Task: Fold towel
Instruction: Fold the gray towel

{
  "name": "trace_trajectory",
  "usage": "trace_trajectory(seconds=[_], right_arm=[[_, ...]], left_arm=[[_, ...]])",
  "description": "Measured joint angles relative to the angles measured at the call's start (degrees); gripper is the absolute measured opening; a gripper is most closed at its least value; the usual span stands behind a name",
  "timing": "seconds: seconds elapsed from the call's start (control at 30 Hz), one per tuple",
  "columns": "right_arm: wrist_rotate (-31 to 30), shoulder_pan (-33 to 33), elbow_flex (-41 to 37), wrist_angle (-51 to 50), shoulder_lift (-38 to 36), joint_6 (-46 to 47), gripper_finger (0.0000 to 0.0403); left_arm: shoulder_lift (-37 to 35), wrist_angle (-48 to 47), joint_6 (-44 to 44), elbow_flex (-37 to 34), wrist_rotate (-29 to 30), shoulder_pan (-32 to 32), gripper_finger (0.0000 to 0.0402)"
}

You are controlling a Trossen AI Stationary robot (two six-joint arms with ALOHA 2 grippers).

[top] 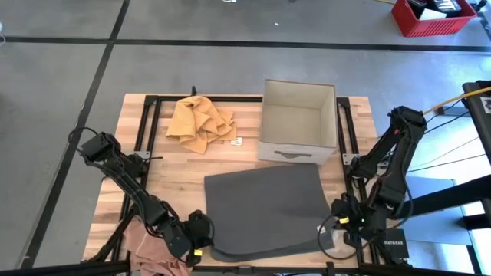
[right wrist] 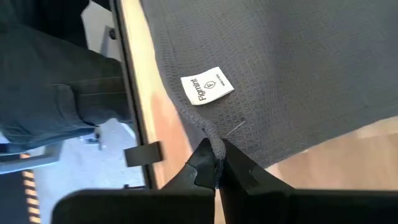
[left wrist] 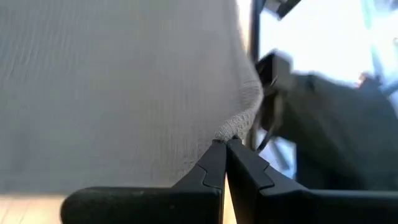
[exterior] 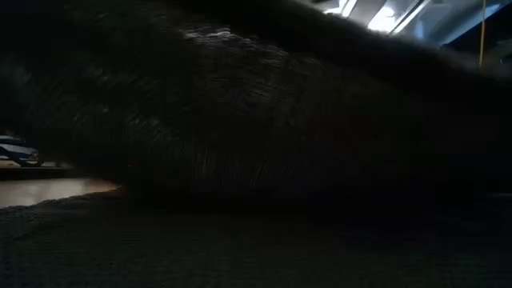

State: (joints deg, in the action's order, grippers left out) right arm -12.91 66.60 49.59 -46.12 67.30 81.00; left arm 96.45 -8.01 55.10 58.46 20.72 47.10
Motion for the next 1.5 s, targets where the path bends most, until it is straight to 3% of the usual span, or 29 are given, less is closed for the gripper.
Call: trace_trajectory(seconds=[0.37, 0.8, 1.0, 1.17, 1.3, 1.4, 1.5], right_arm=[[2.22, 1.25, -2.39, 5.0, 6.64, 1.3, 0.0005], [3.93, 0.79, -2.39, 7.32, 7.28, 6.0, 0.0016], [5.07, 0.82, -2.39, 6.07, 7.28, 10.68, 0.0075], [10.69, 0.82, -2.39, 5.98, 7.19, 13.95, 0.0134], [17.6, 0.75, -2.39, 8.38, 7.11, 17.91, 0.0163], [14.2, -0.16, -2.39, 12.3, 7.11, 16.83, 0.0171], [3.79, -2.1, -2.39, 17.07, 7.11, 7.9, 0.0172]], left_arm=[[2.87, -2.56, 0.65, -0.04, -1.78, -0.01, 0.0001], [3.45, -2.98, 2.18, -0.06, -2.64, -0.27, 0.0006], [3.45, -3.13, 2.74, -0.07, -3.65, -0.62, 0.0066], [3.43, -3.12, 3.54, -0.06, -11.88, -0.73, 0.0126], [3.4, -2.84, 6.42, -0.05, -17.46, -0.69, 0.0152], [3.4, -1.25, 7.01, -0.05, -16.84, -0.69, 0.0155], [3.4, 0.61, 5.3, -0.07, -12.9, -0.71, 0.0151]])
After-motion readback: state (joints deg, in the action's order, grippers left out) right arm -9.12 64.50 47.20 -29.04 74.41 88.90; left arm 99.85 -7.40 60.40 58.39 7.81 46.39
